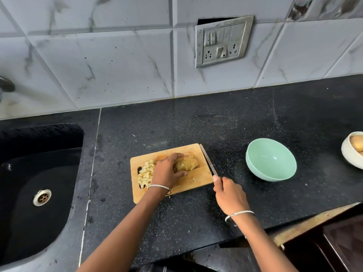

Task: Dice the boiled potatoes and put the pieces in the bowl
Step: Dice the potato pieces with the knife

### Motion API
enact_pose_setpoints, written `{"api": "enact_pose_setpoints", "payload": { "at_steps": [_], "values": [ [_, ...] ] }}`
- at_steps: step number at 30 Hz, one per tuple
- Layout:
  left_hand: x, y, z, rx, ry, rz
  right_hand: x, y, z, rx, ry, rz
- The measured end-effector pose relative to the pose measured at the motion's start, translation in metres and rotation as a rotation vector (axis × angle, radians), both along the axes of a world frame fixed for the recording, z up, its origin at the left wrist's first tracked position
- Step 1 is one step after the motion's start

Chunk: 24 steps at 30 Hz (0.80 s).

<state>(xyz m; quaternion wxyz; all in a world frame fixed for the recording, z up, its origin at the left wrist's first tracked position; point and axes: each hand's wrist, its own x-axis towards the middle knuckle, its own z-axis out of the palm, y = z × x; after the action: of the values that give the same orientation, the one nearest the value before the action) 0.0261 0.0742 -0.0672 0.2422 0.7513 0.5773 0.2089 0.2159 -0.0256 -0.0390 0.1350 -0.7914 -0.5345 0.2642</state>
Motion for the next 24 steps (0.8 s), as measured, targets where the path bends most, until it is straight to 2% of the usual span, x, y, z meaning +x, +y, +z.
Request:
{"api": "enact_pose_setpoints", "payload": {
  "at_steps": [3, 8, 12, 15, 24],
  "values": [
    [-0.002, -0.001, -0.002, 0.002, 0.011, 0.052, -0.008, -0.001, -0.011, -0.05, -0.051, 0.035],
    [0.0, -0.001, -0.002, 0.031, 0.018, 0.033, -0.016, -0.006, -0.017, -0.053, -0.012, 0.069],
    [-0.001, -0.001, 0.0, -0.013, -0.057, 0.053, -0.012, -0.008, -0.012, 0.017, -0.036, 0.037],
    [-0.003, -0.004, 0.0, -0.043, -0.135, 0.1, -0.018, -0.01, -0.008, 0.049, 0.003, 0.089],
    [-0.003, -0.011, 0.001, -0.023, -0.152, 0.163, -0.047, -0.018, -0.006, 0.012, 0.026, 0.166]
  ]
}}
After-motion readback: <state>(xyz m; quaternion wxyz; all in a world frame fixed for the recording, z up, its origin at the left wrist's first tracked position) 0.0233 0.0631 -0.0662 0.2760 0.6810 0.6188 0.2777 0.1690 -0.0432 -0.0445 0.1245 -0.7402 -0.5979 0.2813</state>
